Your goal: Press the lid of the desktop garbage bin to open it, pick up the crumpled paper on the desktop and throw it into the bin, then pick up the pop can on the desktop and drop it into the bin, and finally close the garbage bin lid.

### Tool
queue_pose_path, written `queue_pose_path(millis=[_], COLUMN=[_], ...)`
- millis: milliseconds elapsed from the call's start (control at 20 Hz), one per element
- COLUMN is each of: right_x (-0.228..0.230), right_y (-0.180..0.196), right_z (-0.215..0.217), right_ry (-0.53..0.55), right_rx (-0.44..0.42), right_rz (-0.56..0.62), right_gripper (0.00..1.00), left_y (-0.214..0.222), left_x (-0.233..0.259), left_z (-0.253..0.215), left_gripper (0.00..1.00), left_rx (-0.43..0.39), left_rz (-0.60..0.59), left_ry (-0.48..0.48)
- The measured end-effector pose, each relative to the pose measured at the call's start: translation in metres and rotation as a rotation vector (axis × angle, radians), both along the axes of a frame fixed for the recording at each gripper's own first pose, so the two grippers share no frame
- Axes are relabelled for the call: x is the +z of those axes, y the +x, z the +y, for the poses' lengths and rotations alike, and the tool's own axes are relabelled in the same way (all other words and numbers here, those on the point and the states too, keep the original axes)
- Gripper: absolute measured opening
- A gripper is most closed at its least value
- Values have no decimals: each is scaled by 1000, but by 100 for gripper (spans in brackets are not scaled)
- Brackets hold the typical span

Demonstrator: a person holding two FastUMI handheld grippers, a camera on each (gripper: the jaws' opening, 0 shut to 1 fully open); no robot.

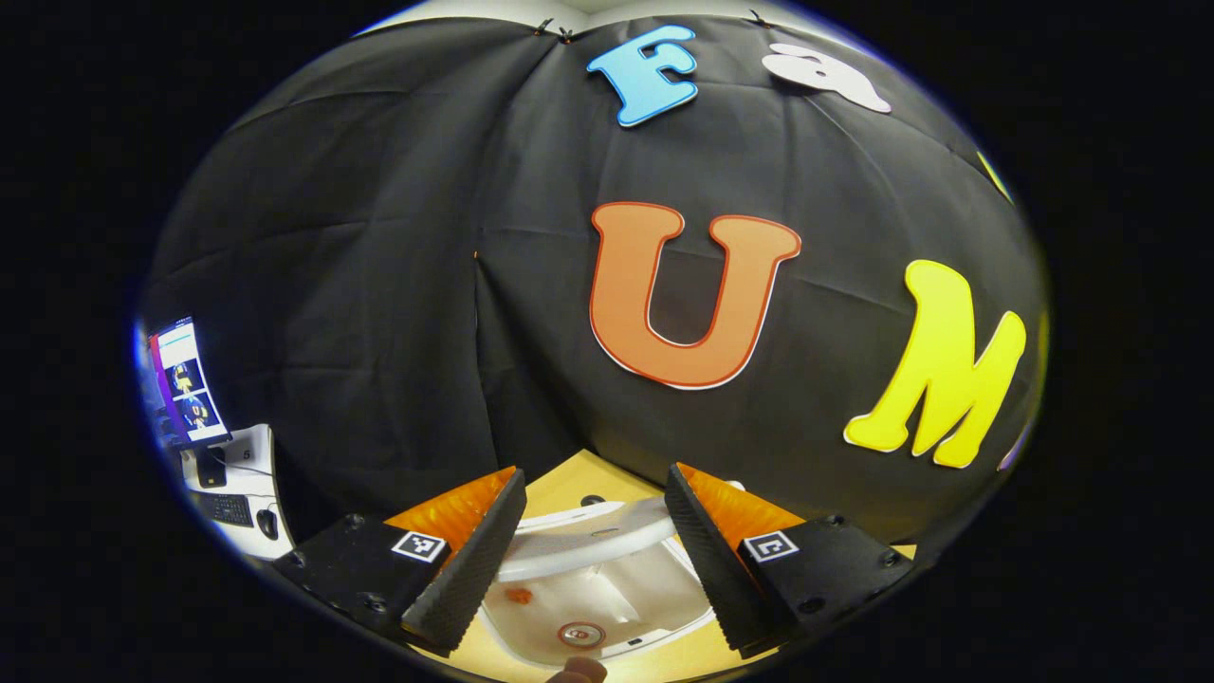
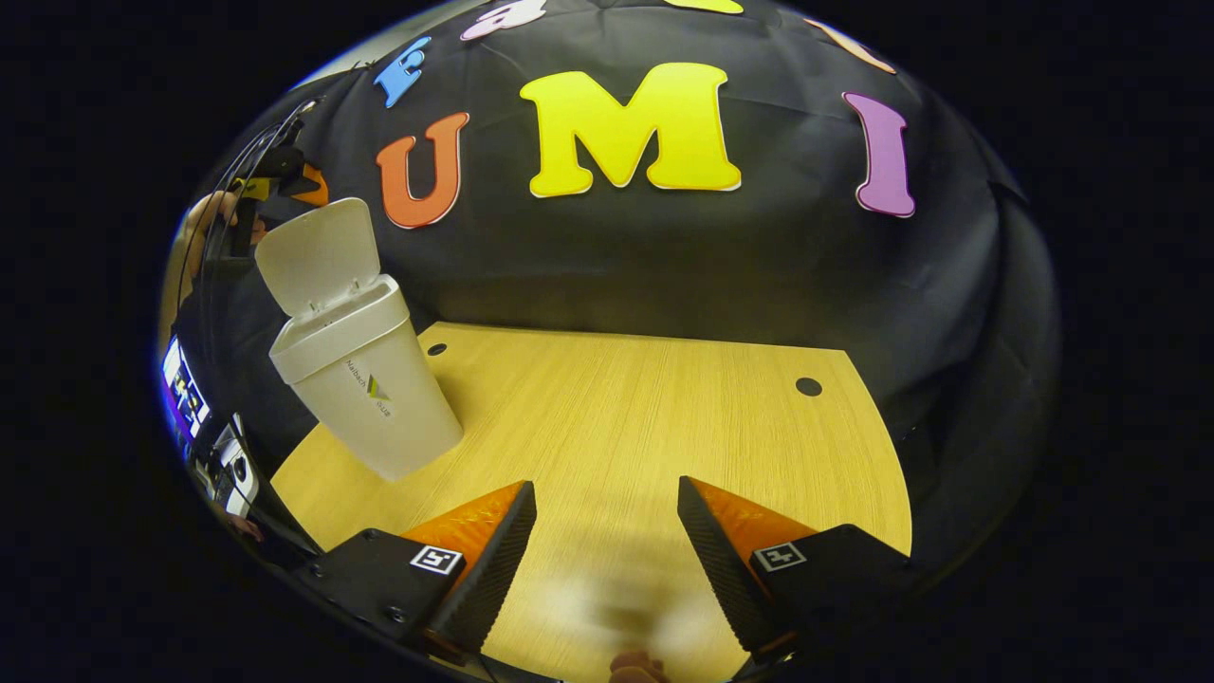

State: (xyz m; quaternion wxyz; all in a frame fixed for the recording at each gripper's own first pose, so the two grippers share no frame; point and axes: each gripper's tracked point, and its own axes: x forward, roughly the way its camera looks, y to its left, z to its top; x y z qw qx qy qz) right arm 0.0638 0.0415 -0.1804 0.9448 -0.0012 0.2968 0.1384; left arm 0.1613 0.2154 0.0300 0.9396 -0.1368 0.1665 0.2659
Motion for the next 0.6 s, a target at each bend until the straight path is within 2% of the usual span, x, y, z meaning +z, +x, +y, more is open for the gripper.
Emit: queue_pose_path(millis=[300,500,600], right_x=[-8,-12,-13], right_y=[-7,-7,-5], right_z=[-14,-22,-24], right_ry=[-5,-19,-13], right_rx=[17,32,33], right_rz=[14,17,21], right_gripper=[94,95,94], left_y=[-15,-22,-23], left_x=[-45,-94,-104], left_z=[-32,-46,-50], left_gripper=[98,98,98], left_rx=[-15,-10,-14], left_rz=[14,66,95], left_ry=[28,-11,6])
